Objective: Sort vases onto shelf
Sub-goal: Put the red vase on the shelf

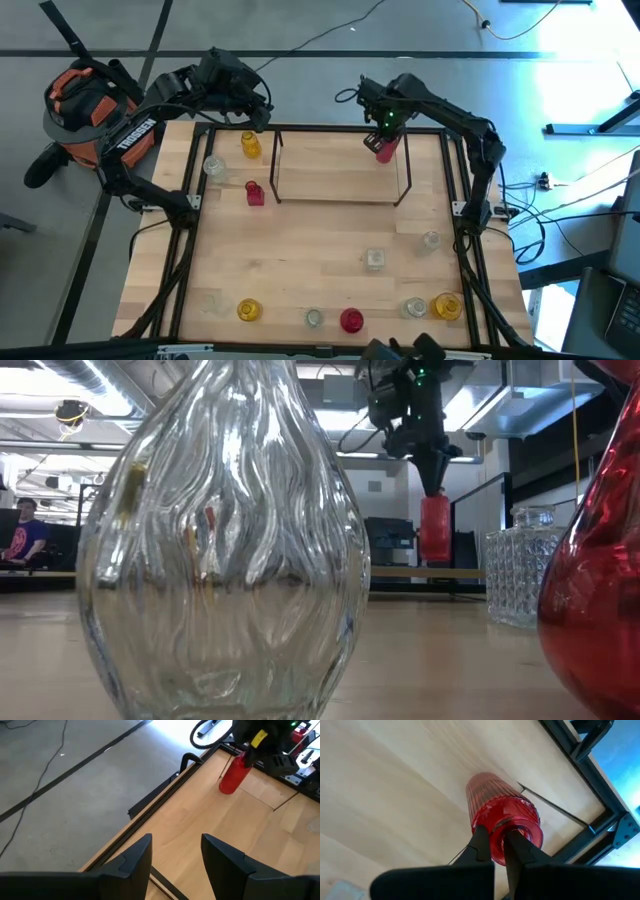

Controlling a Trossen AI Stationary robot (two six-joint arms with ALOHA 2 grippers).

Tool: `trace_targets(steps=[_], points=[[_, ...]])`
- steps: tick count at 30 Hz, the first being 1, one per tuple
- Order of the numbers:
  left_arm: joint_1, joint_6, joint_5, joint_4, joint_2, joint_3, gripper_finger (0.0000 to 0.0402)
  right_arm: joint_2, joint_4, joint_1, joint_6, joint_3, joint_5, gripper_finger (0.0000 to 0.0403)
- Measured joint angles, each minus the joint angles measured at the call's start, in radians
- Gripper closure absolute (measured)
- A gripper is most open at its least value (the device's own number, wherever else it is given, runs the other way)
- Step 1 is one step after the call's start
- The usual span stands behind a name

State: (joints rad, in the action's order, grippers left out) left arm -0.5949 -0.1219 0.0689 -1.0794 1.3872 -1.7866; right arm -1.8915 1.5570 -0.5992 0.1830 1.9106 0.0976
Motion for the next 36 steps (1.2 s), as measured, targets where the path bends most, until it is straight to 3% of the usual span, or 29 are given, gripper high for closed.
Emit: trace_targets(steps=[7, 17, 29, 36], points=[[0.0, 0.001, 0.03, 0.0, 0.0, 0.0, 0.0239, 0.0, -0.063, 0.0, 0.021, -0.062, -0.014, 0.0401], [0.0, 0.002, 0.045, 0.0, 0.0, 0.0, 0.0239, 0.002, -0.096, 0.004, 0.013, -0.072, -0.035, 0.0369], [0.0, 0.002, 0.045, 0.0, 0.0, 0.0, 0.0239, 0.003, -0.08, 0.004, 0.007, -0.051, -0.036, 0.0283], [0.0, 0.002, 0.045, 0.001, 0.0, 0.0, 0.0239, 0.003, -0.028, 0.005, 0.003, 0.036, -0.038, 0.0268]])
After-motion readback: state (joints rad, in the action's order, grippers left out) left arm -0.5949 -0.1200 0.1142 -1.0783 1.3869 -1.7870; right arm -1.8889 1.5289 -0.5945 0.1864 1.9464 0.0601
